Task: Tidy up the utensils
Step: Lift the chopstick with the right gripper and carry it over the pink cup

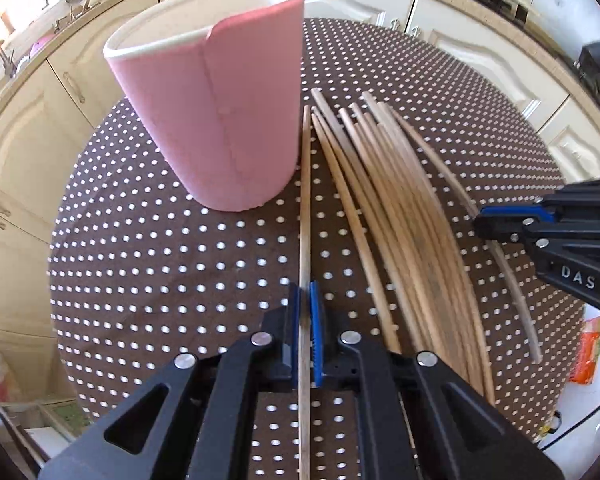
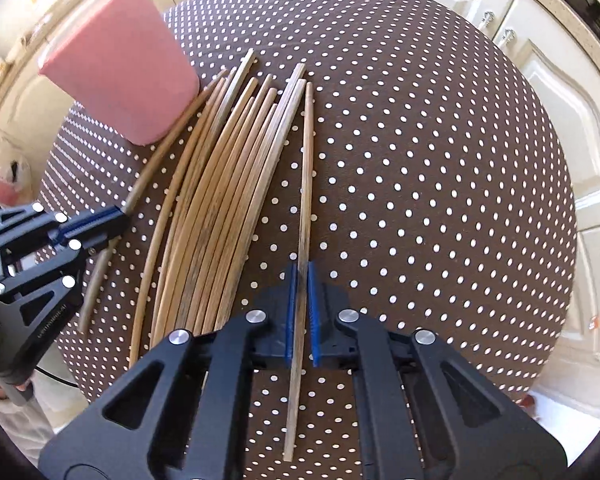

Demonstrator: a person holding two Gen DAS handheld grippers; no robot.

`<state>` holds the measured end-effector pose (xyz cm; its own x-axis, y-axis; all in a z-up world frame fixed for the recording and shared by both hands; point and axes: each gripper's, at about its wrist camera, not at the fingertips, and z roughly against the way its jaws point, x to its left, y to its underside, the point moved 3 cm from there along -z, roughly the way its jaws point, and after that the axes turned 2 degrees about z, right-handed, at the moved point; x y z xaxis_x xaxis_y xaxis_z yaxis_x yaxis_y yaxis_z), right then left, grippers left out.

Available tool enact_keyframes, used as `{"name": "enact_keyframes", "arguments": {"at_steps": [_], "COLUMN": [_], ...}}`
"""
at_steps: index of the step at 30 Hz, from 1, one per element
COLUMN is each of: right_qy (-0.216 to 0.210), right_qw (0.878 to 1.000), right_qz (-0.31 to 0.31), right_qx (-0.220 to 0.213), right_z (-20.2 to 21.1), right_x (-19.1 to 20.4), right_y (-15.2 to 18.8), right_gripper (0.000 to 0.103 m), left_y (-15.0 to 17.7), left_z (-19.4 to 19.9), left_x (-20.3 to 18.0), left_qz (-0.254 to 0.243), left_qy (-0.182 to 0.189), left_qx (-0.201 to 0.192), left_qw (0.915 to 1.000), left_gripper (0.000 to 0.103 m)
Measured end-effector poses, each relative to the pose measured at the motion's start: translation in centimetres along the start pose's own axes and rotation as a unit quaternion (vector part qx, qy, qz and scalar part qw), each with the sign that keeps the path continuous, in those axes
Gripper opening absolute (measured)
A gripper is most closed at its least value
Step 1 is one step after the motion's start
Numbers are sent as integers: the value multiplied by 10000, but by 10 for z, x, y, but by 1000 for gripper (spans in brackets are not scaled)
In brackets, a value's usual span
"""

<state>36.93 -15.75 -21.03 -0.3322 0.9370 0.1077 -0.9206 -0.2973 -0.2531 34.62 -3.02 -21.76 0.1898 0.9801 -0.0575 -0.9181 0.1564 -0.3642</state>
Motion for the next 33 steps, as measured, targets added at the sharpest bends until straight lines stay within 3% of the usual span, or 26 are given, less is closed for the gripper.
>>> {"name": "enact_keyframes", "arguments": {"at_steps": [7, 13, 20, 23, 33], "right_qy": [-521, -1000, -1302, -1204, -1174], "right_qw": [9954, 9784, 9389, 9181, 8593], "right_qz": [-225, -218, -2, 102, 18], "right_qx": [-778, -1793, -3186, -3776, -4978], "right_z": [41, 105, 169, 183, 178], "right_x": [-21, -28, 2, 17, 55], "right_y": [24, 36, 11, -12, -85], "right_gripper": [6, 6, 6, 6, 6], "left_y": [16, 21, 0, -11, -57], "left_z": [35, 91, 159, 178, 176], "left_x": [-14, -25, -5, 6, 61], "left_qz": [-17, -169, 323, 620, 1322], "left_qy": [383, 829, 1106, 988, 791], "left_qx": [-789, -1795, -3218, -3713, -4779], "left_qw": [9961, 9801, 9398, 9212, 8648], "left_gripper": [5, 5, 5, 5, 5]}}
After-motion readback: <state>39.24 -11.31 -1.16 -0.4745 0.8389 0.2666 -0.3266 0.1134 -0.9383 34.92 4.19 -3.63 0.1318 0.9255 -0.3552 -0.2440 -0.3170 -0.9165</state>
